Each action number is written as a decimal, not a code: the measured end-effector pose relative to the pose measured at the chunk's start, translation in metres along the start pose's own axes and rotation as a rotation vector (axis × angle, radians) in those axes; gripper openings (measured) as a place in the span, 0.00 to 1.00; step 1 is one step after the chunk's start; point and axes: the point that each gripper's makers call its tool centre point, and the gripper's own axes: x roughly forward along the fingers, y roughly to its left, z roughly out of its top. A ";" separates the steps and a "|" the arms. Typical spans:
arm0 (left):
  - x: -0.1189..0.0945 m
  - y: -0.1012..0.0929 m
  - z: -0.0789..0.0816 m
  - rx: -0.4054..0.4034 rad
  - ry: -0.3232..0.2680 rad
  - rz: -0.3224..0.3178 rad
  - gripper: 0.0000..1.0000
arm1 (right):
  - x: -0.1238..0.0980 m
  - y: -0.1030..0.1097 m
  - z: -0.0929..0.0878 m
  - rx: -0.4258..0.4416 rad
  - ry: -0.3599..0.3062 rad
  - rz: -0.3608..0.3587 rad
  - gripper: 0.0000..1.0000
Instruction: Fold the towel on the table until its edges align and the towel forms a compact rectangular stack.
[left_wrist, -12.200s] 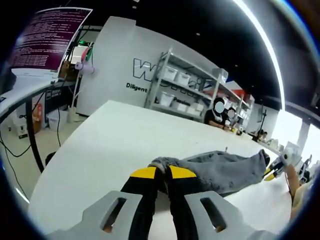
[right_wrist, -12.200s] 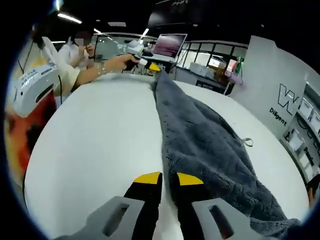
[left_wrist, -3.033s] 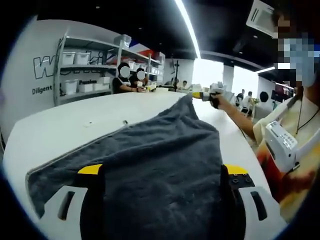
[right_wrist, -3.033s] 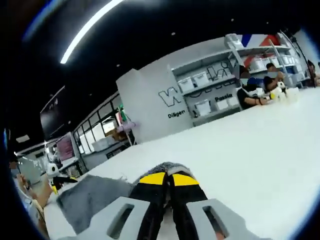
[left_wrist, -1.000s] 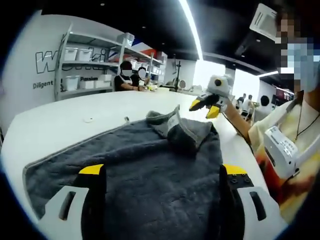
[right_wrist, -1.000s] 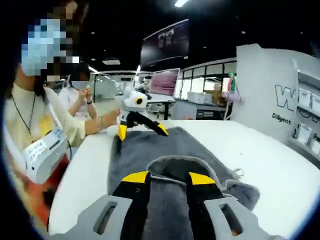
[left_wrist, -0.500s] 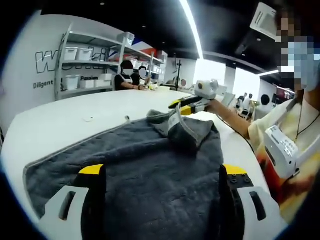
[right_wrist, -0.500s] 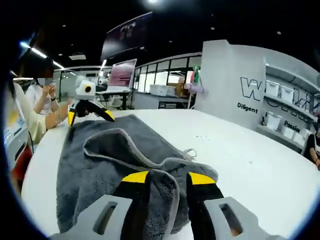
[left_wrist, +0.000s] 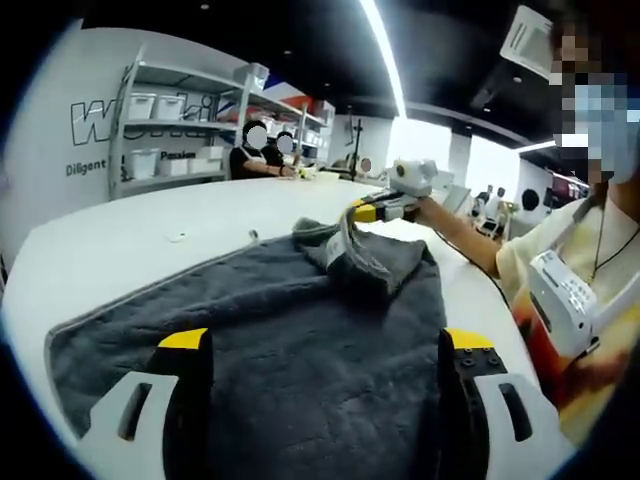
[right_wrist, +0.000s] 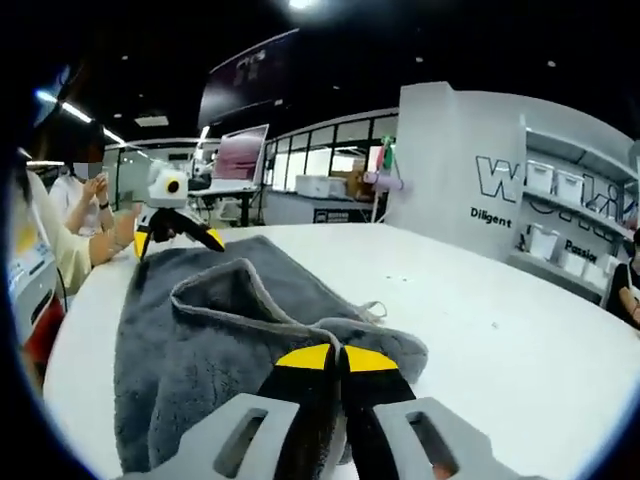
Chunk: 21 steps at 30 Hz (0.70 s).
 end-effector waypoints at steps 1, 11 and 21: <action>0.000 0.000 0.000 0.000 0.001 0.000 0.92 | -0.005 -0.007 0.004 -0.010 -0.011 -0.034 0.00; 0.000 0.000 0.000 -0.002 0.002 -0.001 0.92 | -0.082 -0.065 0.020 -0.060 -0.033 -0.356 0.00; 0.002 0.000 -0.004 -0.005 0.016 0.001 0.91 | -0.162 -0.104 -0.018 -0.068 0.089 -0.638 0.00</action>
